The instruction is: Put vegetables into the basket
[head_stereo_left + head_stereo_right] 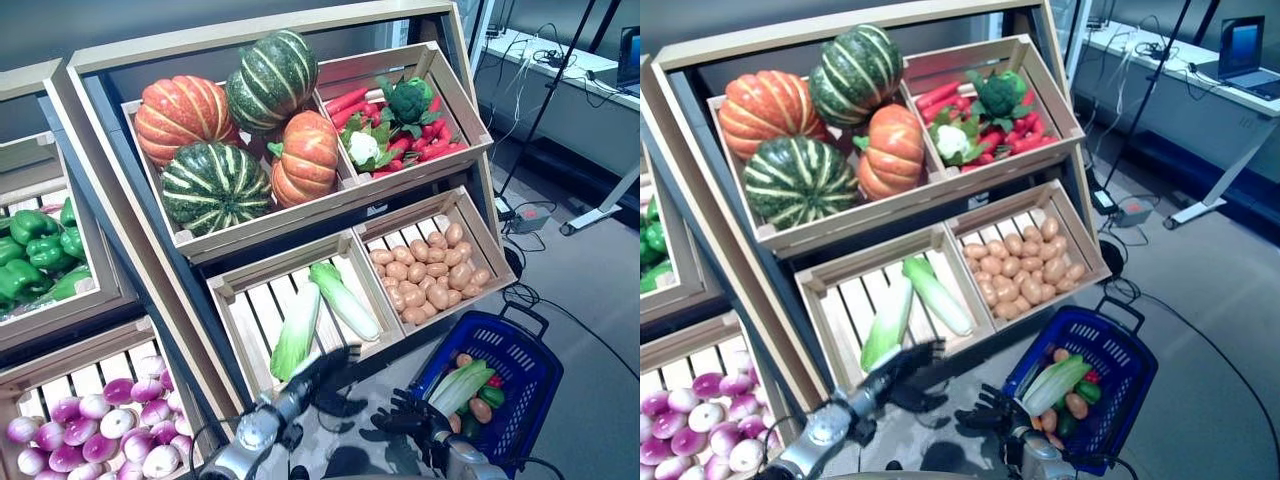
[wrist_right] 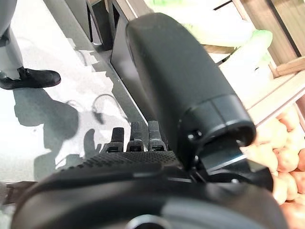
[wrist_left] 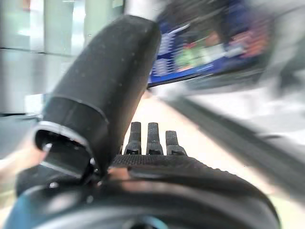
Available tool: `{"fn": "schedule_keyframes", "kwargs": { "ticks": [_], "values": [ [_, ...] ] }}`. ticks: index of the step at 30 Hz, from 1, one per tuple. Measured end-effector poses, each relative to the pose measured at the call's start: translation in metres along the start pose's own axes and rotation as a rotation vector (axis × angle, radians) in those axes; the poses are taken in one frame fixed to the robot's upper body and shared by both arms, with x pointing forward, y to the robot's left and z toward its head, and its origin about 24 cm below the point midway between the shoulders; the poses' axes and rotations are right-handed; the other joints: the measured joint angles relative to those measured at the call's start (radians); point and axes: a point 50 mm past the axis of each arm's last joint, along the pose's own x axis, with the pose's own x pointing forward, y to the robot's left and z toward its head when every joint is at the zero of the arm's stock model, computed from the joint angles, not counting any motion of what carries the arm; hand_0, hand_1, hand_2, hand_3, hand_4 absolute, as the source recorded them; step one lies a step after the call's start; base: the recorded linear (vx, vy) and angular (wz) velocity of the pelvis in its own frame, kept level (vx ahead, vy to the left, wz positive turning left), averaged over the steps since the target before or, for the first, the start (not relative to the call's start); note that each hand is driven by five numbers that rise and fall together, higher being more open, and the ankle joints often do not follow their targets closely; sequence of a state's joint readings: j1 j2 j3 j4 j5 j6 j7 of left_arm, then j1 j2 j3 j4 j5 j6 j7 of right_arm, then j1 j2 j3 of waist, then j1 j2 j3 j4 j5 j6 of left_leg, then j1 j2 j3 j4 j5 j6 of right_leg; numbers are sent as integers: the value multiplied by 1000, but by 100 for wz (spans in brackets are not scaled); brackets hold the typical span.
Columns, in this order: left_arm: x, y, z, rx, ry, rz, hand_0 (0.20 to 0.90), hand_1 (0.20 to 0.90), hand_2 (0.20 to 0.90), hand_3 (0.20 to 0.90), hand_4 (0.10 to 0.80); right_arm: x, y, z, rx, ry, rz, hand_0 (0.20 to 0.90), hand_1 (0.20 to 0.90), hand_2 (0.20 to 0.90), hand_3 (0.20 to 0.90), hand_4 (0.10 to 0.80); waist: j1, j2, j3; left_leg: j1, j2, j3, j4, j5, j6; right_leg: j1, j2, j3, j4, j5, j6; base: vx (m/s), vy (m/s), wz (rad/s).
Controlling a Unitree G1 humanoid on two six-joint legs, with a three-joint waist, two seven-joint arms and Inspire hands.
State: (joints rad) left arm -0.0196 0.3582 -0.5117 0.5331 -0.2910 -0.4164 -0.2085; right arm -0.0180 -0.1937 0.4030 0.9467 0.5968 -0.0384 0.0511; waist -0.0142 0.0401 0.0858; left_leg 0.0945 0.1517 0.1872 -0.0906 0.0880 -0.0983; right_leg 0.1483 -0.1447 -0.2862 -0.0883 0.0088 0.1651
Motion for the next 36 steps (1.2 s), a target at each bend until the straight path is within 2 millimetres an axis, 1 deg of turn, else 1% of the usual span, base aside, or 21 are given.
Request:
{"fn": "schedule_keyframes", "kwargs": {
  "ticks": [1, 4, 9, 11, 12, 13, 17, 21, 23, 26, 28, 29, 30, 31, 32, 33, 35, 36],
  "values": [
    [1, 6, 11, -11, -58, 14, 900, 900, 900, 900, 800, 0, -1, 0, 4, -2, -4, 900, 900, 900, 900, 800, 0, 2, 1, 0, 1, 0, -1, 0, 0, 0, -1, 0, 0, 0, 0, 0, 0, 0],
    [2, 20, 29, -35, -153, 72, 900, 900, 900, 900, 800, -1, -3, -1, 4, 2, -9, 900, 900, 900, 900, 800, 0, 4, 2, 0, 2, 1, 1, 0, 0, 0, -1, 0, 0, 0, 0, 5, 11, 0],
    [-2, 39, 45, -24, -231, 205, 900, 900, 900, 900, 800, -2, -3, -4, 9, 3, -8, 900, 900, 900, 900, 800, 0, 4, 2, 2, 3, 2, 0, 0, 0, 0, -3, 1, 0, 0, 0, 27, 21, 0],
    [-4, 49, 57, 57, -266, 350, 900, 900, 900, 900, 800, -3, -4, -6, 28, 3, -17, 900, 900, 900, 900, 800, 1, 4, 2, 3, 2, 2, -4, 0, 0, 1, -4, 1, 0, 0, 0, 43, 25, 0],
    [-4, 52, 60, 85, -273, 392, 900, 900, 900, 900, 800, -4, -4, -6, 34, 2, -20, 900, 900, 900, 900, 800, 2, 4, 2, 3, 2, 1, -4, 0, 0, 2, -4, 1, 0, 0, 0, 68, 13, 0],
    [-6, 59, 63, 134, -281, 482, 900, 900, 900, 900, 800, -4, -4, -6, 39, -4, -23, 900, 900, 900, 900, 800, 1, 4, 1, 4, 2, 2, -3, 0, 0, 2, -3, 1, 0, 0, 0, 63, 7, 0],
    [-7, 74, 65, 242, -227, 710, 900, 900, 900, 900, 800, -6, -4, -5, 45, -15, -36, 900, 900, 900, 900, 800, -2, -1, -1, 11, 1, 0, 1, 0, 0, 10, 2, 1, 0, 0, 0, 103, 8, 1],
    [-5, 81, 64, 314, -163, 811, 900, 900, 900, 900, 800, -6, -3, -6, 45, -14, -35, 900, 900, 900, 900, 800, -3, -8, -5, 19, 1, 1, 1, 0, 0, 18, 2, 6, 1, 0, -1, 23, 6, 0],
    [-1, 84, 63, 337, -141, 841, 900, 900, 900, 900, 800, -5, -3, -5, 41, -16, -32, 900, 900, 900, 900, 800, -4, -9, -4, 5, 3, 8, 23, -4, 1, -10, -4, 12, 37, -13, -3, -144, 11, -6],
    [17, 92, 78, 381, -157, 891, 900, 900, 900, 900, 800, -2, 3, 10, -5, -52, -1, 900, 900, 900, 900, 800, -11, -21, 25, -96, 4, 11, 115, -20, 7, -150, -30, 39, 210, -67, -6, -218, 24, -8],
    [32, 107, 102, 434, -206, 934, 900, 900, 900, 900, 800, 4, 14, 35, -43, -114, 43, 900, 900, 900, 900, 800, -24, -52, 93, -205, 5, 10, 261, -66, 17, -279, -69, 66, 386, -127, -15, -212, 28, -9],
    [39, 114, 117, 455, -240, 962, 900, 900, 900, 900, 800, 5, 20, 48, -30, -153, 64, 900, 900, 900, 900, 800, -24, -66, 130, -272, 5, 8, 356, -102, 22, -350, -91, 83, 484, -165, -22, -162, 31, -9],
    [41, 116, 122, 457, -253, 973, 900, 900, 900, 900, 800, 5, 22, 53, -29, -167, 70, 900, 900, 900, 900, 800, -28, -69, 144, -298, 6, 8, 393, -115, 24, -379, -100, 90, 522, -178, -25, -211, 55, -7],
    [43, 117, 129, 460, -271, 982, 900, 900, 900, 900, 800, 6, 23, 59, -35, -185, 74, 900, 900, 900, 900, 800, -32, -67, 167, -343, 9, 6, 454, -142, 23, -424, -108, 100, 582, -195, -28, -194, 63, -7],
    [45, 118, 133, 459, -283, 993, 900, 900, 900, 900, 800, 6, 23, 63, -40, -195, 73, 900, 900, 900, 900, 800, -40, -65, 184, -382, 17, 5, 509, -161, 26, -464, -114, 115, 631, -210, -31, -190, 70, 0],
    [47, 123, 142, 446, -305, 1019, 900, 900, 900, 900, 800, 6, 23, 72, -52, -222, 75, 900, 900, 900, 900, 800, -51, -55, 207, -450, 31, 3, 598, -191, 34, -522, -123, 121, 709, -239, -31, -108, 46, 8],
    [50, 128, 152, 415, -322, 1050, 900, 900, 900, 900, 800, 7, 24, 83, -61, -249, 65, 900, 900, 900, 900, 800, -62, -59, 243, -520, 39, 6, 669, -204, 35, -598, -132, 139, 780, -255, -33, -70, 27, 4],
    [50, 130, 153, 408, -322, 1058, 900, 900, 900, 900, 800, 6, 24, 88, -53, -267, 64, 900, 900, 900, 900, 800, -66, -59, 255, -536, 43, 3, 690, -206, 38, -614, -132, 141, 798, -257, -36, -66, 29, -10]
  ]
}}
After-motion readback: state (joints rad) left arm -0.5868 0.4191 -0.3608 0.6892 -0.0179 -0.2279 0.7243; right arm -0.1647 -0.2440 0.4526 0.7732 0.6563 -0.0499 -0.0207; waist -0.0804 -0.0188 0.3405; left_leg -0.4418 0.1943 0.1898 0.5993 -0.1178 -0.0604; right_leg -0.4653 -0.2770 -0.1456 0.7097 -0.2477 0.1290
